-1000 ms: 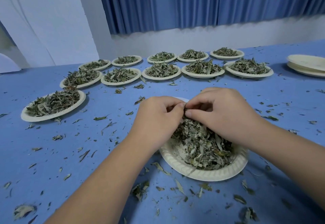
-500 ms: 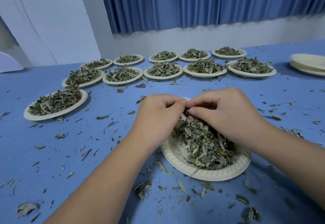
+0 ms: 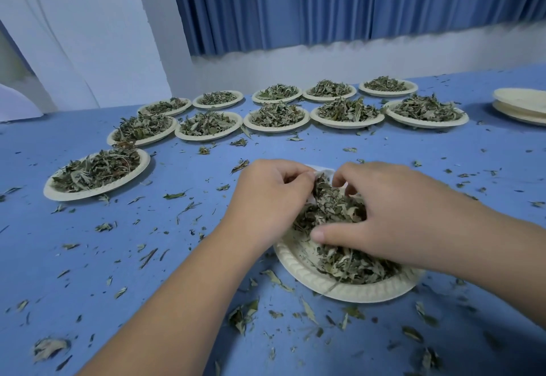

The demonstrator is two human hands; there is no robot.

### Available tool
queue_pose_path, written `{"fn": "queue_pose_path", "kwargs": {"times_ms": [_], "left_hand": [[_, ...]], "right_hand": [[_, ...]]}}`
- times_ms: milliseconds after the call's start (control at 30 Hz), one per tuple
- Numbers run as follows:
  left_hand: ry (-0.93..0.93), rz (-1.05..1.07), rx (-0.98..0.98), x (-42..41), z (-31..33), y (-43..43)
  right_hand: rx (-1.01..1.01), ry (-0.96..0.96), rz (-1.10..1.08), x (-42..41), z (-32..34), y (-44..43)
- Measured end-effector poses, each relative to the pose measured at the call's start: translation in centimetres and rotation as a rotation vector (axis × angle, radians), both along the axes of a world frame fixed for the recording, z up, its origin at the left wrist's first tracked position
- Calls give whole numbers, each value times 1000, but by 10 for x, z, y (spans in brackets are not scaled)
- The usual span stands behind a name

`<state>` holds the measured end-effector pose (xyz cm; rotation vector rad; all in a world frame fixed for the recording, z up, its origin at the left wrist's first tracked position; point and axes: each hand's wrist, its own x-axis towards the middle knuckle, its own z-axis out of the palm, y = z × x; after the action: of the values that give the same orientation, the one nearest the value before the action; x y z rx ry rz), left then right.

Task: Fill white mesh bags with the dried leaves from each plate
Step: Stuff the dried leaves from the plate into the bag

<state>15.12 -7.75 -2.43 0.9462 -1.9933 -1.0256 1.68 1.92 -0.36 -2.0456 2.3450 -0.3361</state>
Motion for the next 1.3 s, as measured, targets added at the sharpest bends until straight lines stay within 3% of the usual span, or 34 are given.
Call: {"fn": "queue_pose_path", "kwargs": {"times_ms": [100,733,1100,1300], "left_hand": [[-1,-5,-7,1,-1,-1],[-27,-5,-100,3,0,0],[33,-57,-88,-2,4,9],[79,-31,-46,-2,6,9]], "right_hand": [[44,27,-2,6,-5,-2],[-296,-198,2,-5,-6,-8],[-233,58,-21,4,-1,-15],[-447,-109,-39,4,-2,-11]]}}
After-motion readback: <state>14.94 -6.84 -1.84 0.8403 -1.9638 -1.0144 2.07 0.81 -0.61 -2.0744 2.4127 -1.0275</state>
